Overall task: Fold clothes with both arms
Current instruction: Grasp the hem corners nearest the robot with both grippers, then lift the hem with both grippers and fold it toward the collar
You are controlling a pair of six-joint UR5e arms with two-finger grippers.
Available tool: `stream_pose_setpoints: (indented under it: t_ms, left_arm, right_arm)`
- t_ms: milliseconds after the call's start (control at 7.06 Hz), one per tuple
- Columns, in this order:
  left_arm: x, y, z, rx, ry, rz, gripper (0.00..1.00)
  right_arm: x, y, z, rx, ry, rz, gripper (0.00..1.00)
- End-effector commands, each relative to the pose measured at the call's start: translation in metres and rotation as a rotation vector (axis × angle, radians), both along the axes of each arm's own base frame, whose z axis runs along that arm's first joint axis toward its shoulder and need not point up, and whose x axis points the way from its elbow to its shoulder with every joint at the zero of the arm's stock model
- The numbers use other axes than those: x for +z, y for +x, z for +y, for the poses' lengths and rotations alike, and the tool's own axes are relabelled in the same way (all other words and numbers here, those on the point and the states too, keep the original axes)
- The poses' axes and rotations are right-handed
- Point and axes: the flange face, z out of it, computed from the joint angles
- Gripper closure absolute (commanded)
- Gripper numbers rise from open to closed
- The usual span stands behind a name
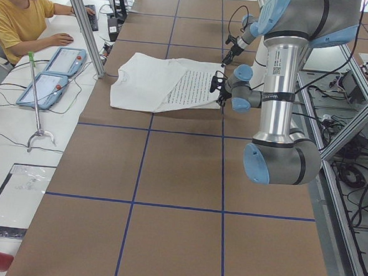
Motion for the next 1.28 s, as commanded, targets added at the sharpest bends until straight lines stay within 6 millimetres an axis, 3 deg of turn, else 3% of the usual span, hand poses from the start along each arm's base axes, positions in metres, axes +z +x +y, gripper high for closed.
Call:
stream_pose_setpoints:
  t_ms: [0, 142, 283, 1134]
  left_arm:
    - [-0.0013, -0.0012, -0.0005, -0.002, 0.000, 0.003, 1.00]
    - [-0.0028, -0.0032, -0.0002, -0.002, 0.000, 0.006, 1.00]
    - [-0.0035, -0.0036, -0.0001, -0.002, 0.001, 0.008, 1.00]
    - [-0.0042, -0.0034, -0.0002, -0.002, 0.001, 0.009, 1.00]
  right_arm:
    - [-0.0001, -0.0023, -0.0001, 0.000, 0.000, 0.000, 0.58]
    - [-0.0001, -0.0023, -0.0001, 0.000, 0.000, 0.000, 0.84]
    - [-0.0009, -0.0028, 0.0008, -0.001, -0.001, -0.001, 1.00]
    - [-0.0074, 0.0002, -0.0051, 0.010, -0.003, -0.015, 1.00]
